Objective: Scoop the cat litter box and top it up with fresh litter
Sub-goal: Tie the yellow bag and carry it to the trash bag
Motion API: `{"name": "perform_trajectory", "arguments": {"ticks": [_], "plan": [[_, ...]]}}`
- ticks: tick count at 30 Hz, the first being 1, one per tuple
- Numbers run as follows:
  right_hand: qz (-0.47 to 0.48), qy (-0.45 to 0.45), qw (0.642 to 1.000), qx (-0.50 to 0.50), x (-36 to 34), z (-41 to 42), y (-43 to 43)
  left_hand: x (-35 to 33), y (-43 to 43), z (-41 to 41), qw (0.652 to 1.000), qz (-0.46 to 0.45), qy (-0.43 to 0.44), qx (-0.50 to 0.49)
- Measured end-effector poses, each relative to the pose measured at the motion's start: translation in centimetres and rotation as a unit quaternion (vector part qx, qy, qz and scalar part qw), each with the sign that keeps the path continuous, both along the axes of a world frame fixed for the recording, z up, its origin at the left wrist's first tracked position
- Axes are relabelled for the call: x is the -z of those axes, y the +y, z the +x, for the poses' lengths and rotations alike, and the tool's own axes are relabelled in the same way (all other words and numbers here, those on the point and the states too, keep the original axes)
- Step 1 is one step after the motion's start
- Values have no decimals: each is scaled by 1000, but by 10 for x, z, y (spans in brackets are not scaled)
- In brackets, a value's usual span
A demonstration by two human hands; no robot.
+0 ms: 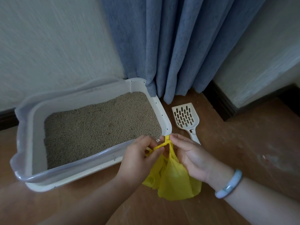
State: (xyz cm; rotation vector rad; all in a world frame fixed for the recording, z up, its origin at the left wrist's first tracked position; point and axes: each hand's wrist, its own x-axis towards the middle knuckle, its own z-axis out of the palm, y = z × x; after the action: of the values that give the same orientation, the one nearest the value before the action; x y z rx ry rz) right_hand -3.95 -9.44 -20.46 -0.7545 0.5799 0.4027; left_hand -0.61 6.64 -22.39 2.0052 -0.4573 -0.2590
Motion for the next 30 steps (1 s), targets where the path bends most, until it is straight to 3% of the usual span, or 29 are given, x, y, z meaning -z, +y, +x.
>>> {"name": "perform_trajectory", "arguments": {"ticks": [2,6,8,10,14,18,23,26,30], "plan": [[27,1,999,19,2,2,-2,3,3,-1,1000,15,9,9],[-25,-22,998,57,4,4,-12,1,8,-6,998,20,52,0],[-147,-66,987,14,5,1,-13,-6,5,-6,987,-53,148,-23],[-264,-118,956,-40,5,-1,-9,-17,-2,-7,953,-156,258,-21],[-258,-128,957,-41,4,2,1,-36,-14,-6,889,-272,366,-39],[-218,-100,971,-11,7,6,-2,-36,-15,-4,894,-273,356,-21],[-72,-26,996,47,9,6,-3,-39,-18,-3,922,-245,301,-21],[-97,-28,993,55,7,6,-6,-39,-20,-3,944,-222,243,-32],[-176,-132,975,39,-8,5,-1,-46,-23,-1,955,-232,182,-35]]}}
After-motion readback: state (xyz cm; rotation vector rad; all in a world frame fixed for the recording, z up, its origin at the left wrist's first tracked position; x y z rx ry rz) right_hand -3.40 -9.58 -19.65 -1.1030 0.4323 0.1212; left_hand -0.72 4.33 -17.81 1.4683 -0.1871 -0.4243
